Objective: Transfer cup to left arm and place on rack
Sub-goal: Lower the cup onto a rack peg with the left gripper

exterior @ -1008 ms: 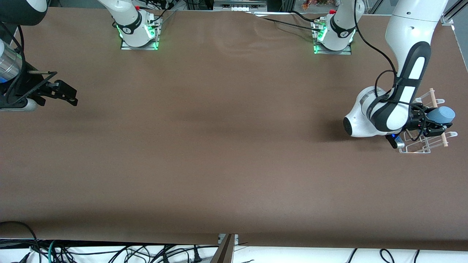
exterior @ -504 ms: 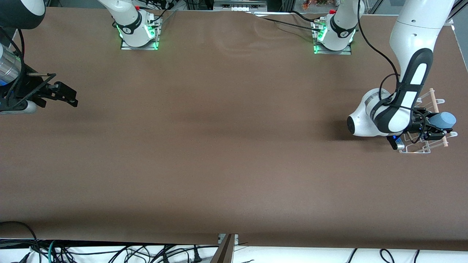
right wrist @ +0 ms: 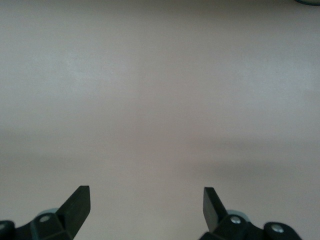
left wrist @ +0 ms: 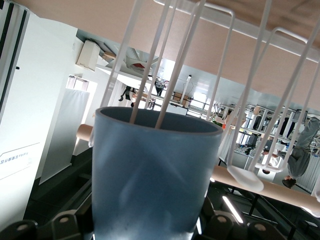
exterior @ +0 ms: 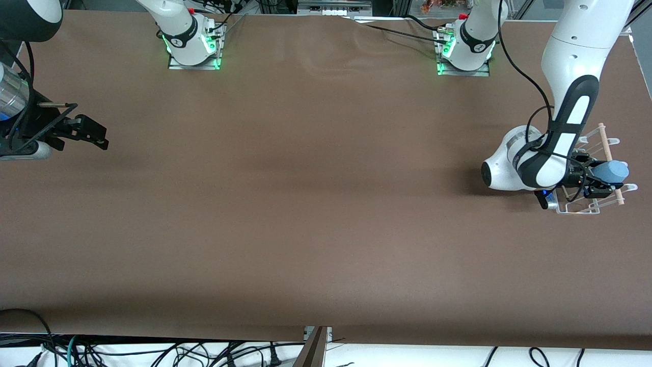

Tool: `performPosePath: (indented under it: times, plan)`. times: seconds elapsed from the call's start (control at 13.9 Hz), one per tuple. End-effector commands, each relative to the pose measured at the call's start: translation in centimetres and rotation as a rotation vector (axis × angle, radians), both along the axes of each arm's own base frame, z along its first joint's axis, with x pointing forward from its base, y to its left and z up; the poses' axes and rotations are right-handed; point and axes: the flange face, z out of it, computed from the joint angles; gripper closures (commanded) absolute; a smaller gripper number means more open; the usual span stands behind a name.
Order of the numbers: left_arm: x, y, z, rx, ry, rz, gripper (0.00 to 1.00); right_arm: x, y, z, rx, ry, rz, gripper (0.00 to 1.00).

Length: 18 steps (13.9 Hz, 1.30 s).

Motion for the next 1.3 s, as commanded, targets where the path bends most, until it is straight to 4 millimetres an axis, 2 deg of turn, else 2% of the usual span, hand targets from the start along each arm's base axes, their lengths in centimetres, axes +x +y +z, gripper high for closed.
performPosePath:
  times: [0.0,0.58,0.72,0.79,0.86,0.94,1.22]
  plan:
    - [0.2,0.3,-0.5,0.027,-0.001,-0.059,1.00,0.3,-0.3,0.5,0.017,-0.001,0.016,0.00]
    - [-0.2,0.5,-2.9,0.014,0.003,-0.076,1.00,0.3,-0.3,0.6,0.019,-0.002,0.014,0.00]
    - [-0.3,0.5,-3.0,0.014,-0.012,-0.076,0.98,0.3,-0.3,0.6,0.017,-0.002,0.016,0.00]
    - [-0.4,0.5,-3.2,0.013,-0.014,-0.076,0.88,0.3,-0.3,0.6,0.017,-0.002,0.016,0.00]
    - [-0.4,0.4,-3.3,0.012,-0.014,-0.077,0.55,0.3,-0.3,0.6,0.019,-0.002,0.016,0.00]
    - [-0.4,0.3,-3.3,0.011,-0.013,-0.079,0.01,0.3,-0.3,0.6,0.019,-0.002,0.014,0.00]
    - [-0.2,0.1,-3.0,0.011,-0.020,-0.080,0.00,0.4,-0.3,0.7,0.019,-0.005,0.016,0.00]
